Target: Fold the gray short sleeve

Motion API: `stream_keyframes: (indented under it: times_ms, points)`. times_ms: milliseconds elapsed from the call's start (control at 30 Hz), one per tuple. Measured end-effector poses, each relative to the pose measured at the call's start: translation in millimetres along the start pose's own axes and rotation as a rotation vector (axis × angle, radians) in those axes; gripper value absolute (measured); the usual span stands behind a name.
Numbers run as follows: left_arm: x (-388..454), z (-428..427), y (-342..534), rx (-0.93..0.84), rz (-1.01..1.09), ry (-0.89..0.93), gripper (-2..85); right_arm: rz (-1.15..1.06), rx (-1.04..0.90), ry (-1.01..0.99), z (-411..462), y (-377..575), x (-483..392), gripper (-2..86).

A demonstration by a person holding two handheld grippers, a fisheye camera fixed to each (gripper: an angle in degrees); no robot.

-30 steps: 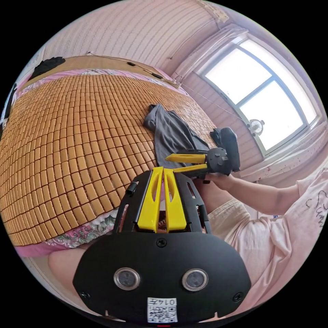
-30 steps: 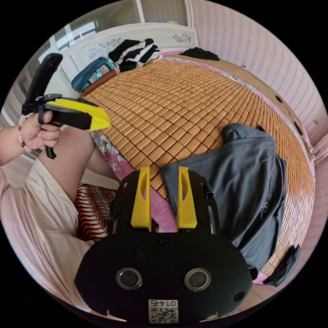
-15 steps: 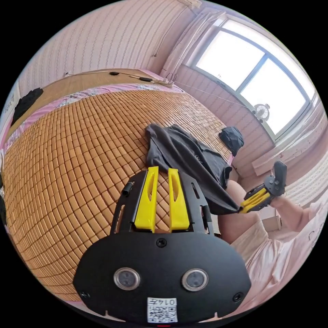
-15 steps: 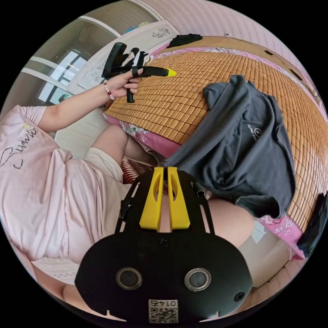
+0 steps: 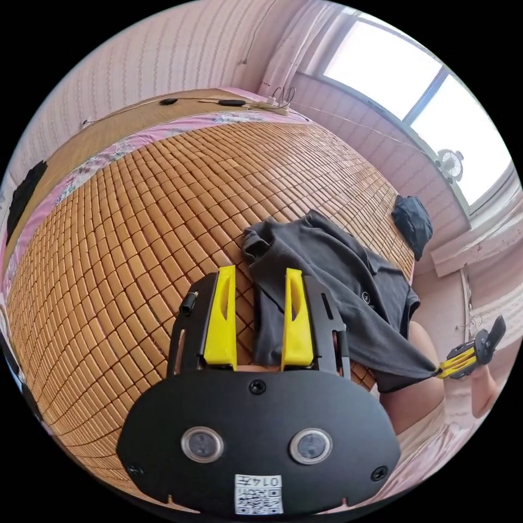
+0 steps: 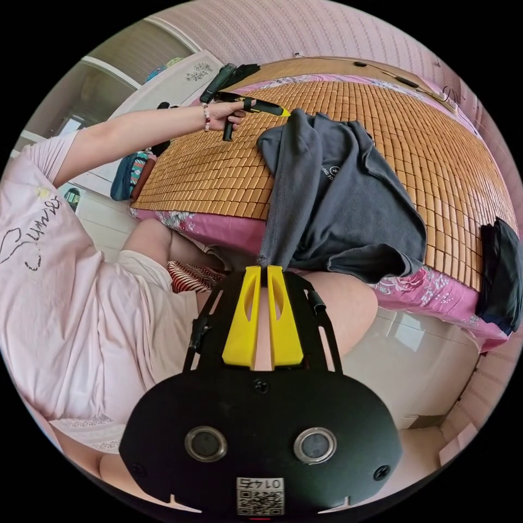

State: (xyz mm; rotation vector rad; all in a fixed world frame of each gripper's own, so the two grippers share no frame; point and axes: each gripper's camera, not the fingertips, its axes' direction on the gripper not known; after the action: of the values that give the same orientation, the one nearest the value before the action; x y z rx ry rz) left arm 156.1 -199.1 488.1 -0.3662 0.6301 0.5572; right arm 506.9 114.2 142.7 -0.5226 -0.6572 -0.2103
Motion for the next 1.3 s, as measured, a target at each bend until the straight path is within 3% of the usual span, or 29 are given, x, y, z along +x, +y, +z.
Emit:
stream_keyframes:
  times_ms: [167, 300, 433, 567, 633, 800, 967, 1167, 1300]
  points:
    - [6, 20, -12, -0.231, 0.099, 0.173, 4.7, 0.03, 0.053, 0.023, -33, 29, -8, 1.1]
    - [2, -19, 9, -0.164, 0.142, 0.126, 2.7, 0.065, 0.133, 0.066, -65, 60, -10, 1.1]
    - [-14, -104, 56, -0.002, 0.131, 0.254, 1.3, 0.114, 0.297, 0.183, -107, 88, -16, 1.1]
    - [-33, -229, 130, 0.324, -0.001, 0.545, 0.5, 0.117, 0.697, 0.331, -189, 124, -45, 1.0]
    - [-28, -288, 162, 0.455, 0.034, 0.571, 0.3, 0.042, 0.84, 0.346, -228, 134, -63, 0.9]
    - [14, -434, 227, 0.738, 0.183, 0.427, 0.0, -0.165, 1.147, 0.335, -333, 172, -128, 0.8]
    - [73, -550, 303, 0.995, 0.329, 0.293, -0.2, -0.275, 1.306, 0.282, -390, 223, -178, 0.8]
    - [98, -630, 394, 1.115, 0.365, 0.144, -0.3, -0.444, 1.357, 0.184, -437, 248, -226, 0.7]
    - [76, -647, 404, 1.075, 0.287, 0.147, -0.3, -0.485, 1.239, 0.065, -443, 186, -218, 0.6]
